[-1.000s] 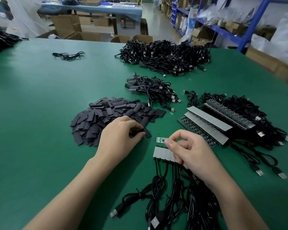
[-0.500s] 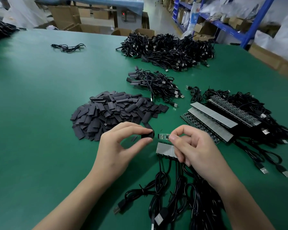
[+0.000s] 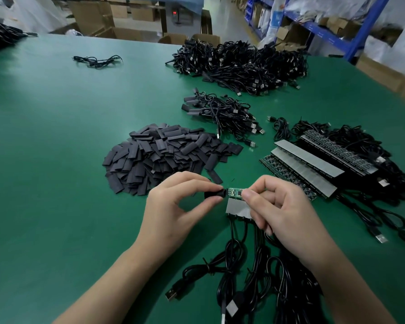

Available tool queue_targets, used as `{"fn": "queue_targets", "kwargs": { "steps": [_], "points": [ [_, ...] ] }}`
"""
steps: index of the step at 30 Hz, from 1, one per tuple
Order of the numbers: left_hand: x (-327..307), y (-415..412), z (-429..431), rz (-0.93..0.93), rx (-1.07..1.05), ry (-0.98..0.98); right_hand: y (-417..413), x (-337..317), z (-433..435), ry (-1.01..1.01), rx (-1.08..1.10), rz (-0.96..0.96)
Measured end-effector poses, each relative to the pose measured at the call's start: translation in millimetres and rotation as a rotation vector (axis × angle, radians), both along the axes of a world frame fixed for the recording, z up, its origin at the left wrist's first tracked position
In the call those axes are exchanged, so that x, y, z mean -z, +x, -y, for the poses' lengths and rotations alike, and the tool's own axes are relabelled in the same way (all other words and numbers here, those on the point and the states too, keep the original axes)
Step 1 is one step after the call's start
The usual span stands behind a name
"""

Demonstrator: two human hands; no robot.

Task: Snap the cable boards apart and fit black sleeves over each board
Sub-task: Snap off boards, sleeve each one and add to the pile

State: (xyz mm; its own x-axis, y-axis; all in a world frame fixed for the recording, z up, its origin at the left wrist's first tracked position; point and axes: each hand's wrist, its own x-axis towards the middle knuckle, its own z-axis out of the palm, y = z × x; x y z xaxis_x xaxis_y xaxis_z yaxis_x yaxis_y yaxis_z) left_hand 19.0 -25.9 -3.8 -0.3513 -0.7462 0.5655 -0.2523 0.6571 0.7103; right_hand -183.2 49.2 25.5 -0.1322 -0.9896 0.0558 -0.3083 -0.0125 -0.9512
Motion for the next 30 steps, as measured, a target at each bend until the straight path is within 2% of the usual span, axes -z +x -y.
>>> {"fn": "queue_targets", "kwargs": {
  "steps": [7, 22, 26, 30],
  "points": [
    [-0.1, -1.0, -1.0, 0.018, -0.027, -0.078, -0.3, 3.2, 1.2, 0.027, -0.002, 0.065],
    [3.4, 2.4, 2.4, 0.108, -0.061, -0.18, 4.4, 2.2, -1.0, 0.072, -0.015, -0.072],
    [2.7, 4.9, 6.2, 0.159, -0.018, -0.274, 4.3, 1.3, -1.2, 0.089, -0.03, -0.093],
    [1.5, 8.2, 8.5, 0.186, 0.037, -0.258, 2.9, 2.1, -0.5, 0.089, -0.016, -0.051]
  ]
}}
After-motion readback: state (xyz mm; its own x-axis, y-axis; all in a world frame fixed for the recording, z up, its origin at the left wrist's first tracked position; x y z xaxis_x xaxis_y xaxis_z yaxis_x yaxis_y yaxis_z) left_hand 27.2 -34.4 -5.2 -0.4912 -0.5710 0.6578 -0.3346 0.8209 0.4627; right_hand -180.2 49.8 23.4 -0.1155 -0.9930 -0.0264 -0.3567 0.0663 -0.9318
